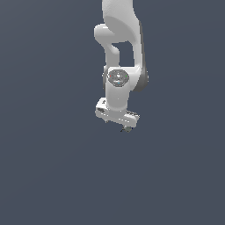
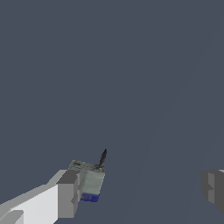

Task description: Pick up the object and move it to a goal position.

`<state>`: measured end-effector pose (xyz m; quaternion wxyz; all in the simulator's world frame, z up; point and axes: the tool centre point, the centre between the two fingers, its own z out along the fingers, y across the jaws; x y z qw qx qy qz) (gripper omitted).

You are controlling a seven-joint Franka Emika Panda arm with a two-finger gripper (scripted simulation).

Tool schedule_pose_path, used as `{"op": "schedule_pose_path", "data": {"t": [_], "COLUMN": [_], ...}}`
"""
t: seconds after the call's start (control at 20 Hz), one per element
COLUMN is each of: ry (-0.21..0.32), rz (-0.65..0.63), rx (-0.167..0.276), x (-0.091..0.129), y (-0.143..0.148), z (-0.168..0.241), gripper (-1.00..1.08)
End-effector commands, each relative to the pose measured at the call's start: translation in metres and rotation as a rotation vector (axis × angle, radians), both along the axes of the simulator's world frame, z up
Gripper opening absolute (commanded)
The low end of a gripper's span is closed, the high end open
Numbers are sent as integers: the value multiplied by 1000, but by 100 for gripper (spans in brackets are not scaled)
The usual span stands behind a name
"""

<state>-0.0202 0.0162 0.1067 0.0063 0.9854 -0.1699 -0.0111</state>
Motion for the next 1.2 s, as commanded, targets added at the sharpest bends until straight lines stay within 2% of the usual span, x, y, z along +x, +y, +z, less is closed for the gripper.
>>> {"op": "schedule_pose_path", "data": {"t": [0.0, 0.6, 1.15], "ry": [-5, -21, -25], "rz": [-53, -254, -304], "rx": [1, 4, 5], "x": [-2, -13, -17], "y": [11, 53, 63], "z": [-8, -37, -44], "gripper": [100, 100, 100]}}
